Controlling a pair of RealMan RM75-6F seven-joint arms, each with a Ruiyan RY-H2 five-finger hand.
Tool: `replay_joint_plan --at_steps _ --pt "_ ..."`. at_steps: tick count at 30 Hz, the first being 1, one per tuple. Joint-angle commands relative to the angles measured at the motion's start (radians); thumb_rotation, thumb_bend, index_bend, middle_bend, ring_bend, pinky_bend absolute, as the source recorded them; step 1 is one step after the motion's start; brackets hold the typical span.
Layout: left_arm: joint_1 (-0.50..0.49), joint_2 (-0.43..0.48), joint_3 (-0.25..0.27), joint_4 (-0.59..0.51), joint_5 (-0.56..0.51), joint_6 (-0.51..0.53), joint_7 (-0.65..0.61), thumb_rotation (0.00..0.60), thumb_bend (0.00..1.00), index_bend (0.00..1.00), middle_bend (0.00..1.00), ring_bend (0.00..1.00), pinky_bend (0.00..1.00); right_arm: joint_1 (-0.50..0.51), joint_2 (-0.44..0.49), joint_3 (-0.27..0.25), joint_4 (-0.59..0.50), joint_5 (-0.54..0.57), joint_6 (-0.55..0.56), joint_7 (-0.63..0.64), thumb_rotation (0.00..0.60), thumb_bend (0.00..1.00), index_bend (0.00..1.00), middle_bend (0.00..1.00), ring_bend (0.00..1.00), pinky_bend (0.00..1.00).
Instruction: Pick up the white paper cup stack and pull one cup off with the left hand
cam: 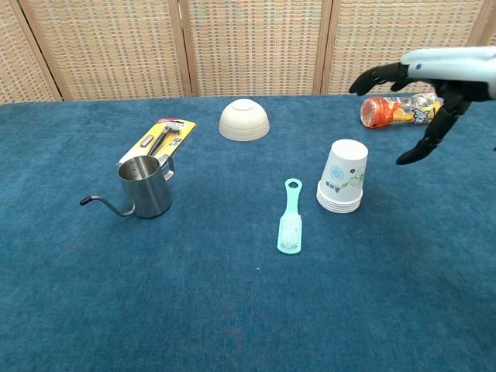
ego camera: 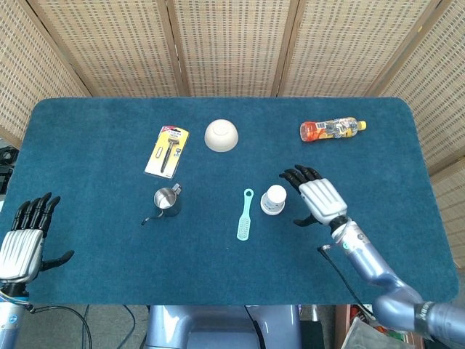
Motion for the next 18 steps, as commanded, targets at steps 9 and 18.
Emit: replay_joint_plan --at_steps 9,18 --pt "-0.007 0.010 -0.011 -0.003 -0.040 -0.017 -0.017 0.600 0.13 0.00 0.00 0.00 0.00 0.178 -0.214 -0.025 0.200 0.316 -0.050 -0.209 0.600 0.06 0.20 0.26 0.12 0.23" --pt "-0.016 0.019 -0.017 -0.004 -0.069 -0.036 -0.025 0.600 0.13 0.00 0.00 0.00 0.00 0.209 -0.283 -0.046 0.310 0.372 -0.033 -0.230 0.600 0.14 0.41 0.42 0.30 0.50"
